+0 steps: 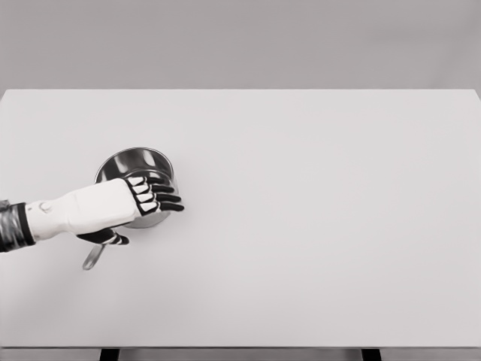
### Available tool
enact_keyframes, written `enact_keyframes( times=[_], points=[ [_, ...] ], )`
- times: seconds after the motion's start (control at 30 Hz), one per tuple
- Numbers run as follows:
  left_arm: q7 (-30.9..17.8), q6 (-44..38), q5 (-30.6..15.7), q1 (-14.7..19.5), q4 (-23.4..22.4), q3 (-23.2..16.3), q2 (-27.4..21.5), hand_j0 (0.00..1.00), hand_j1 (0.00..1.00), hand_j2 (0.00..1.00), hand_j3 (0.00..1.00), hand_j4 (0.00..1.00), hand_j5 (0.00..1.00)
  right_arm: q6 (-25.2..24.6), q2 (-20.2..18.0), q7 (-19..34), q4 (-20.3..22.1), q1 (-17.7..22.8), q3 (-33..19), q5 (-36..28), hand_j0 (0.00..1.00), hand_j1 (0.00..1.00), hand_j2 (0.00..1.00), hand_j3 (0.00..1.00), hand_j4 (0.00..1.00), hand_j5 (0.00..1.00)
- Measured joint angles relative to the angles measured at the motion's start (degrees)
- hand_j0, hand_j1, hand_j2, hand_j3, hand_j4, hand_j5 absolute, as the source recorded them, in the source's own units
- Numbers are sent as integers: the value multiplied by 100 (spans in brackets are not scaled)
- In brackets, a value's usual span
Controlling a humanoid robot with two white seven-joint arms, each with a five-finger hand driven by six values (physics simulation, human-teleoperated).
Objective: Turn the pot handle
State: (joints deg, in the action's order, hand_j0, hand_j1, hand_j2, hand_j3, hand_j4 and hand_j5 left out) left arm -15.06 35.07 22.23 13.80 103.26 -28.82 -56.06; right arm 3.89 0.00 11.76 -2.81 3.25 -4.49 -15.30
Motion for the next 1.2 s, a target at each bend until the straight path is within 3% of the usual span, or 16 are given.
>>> enact_keyframes(
  times=[1.2],
  points=[
    [-1, 0, 56, -26, -63, 132, -510, 100, 100, 100, 100, 100, 100, -2, 0, 1, 0, 0, 0, 0, 100, 100, 100, 100, 100, 100]
  ],
)
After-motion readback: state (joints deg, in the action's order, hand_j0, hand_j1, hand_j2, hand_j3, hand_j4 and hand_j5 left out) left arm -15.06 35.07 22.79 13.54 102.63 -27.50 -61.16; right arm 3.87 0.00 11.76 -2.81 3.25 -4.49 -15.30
